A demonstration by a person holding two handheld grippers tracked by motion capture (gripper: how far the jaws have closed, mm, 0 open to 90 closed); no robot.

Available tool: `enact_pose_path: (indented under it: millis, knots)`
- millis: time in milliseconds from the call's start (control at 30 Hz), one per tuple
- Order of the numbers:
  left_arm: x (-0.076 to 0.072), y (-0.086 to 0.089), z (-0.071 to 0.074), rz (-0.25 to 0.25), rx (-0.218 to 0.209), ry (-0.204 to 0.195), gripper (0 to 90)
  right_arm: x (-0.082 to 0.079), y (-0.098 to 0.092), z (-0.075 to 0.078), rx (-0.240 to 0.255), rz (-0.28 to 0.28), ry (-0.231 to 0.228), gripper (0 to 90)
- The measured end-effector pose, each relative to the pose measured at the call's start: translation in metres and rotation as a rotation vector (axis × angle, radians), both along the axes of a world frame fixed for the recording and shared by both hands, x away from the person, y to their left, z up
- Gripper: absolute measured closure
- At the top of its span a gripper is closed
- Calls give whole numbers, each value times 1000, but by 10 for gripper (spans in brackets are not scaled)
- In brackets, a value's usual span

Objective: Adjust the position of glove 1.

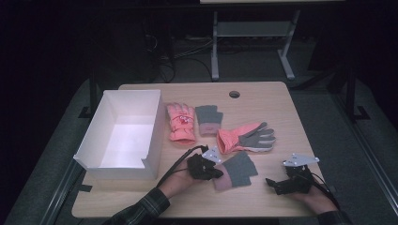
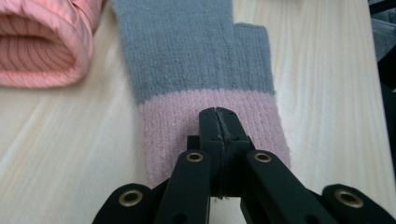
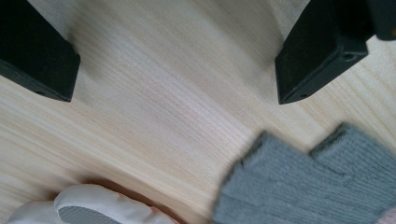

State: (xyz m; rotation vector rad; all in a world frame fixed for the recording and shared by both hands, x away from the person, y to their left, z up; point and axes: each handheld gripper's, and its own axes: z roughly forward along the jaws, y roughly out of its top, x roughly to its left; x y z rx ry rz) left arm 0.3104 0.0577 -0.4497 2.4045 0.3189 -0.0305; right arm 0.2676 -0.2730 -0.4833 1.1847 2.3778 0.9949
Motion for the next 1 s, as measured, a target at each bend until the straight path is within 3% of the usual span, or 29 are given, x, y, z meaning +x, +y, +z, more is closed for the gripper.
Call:
enact_pose_path:
  millis: [267,467,633,800,867,1000]
  knots:
    - [-6,4,8,-1,-15,-19,896,0,0,0,-1,0,0,0]
    - [10,-15,13,7,-36,-52,895,0,0,0,0,0,0,0]
    - [18,-26,9,1,-39,-40,895,0,0,0,-1,0,0,0]
    - [21,-36,-5,-4,21,-40,896,0,0,0,-1,0,0,0]
    - [21,-35,-9,13,11,-21,897,0,0,0,-1,0,0,0]
    - [16,-31,-8,14,25,-30,897,0,0,0,-1,0,0,0]
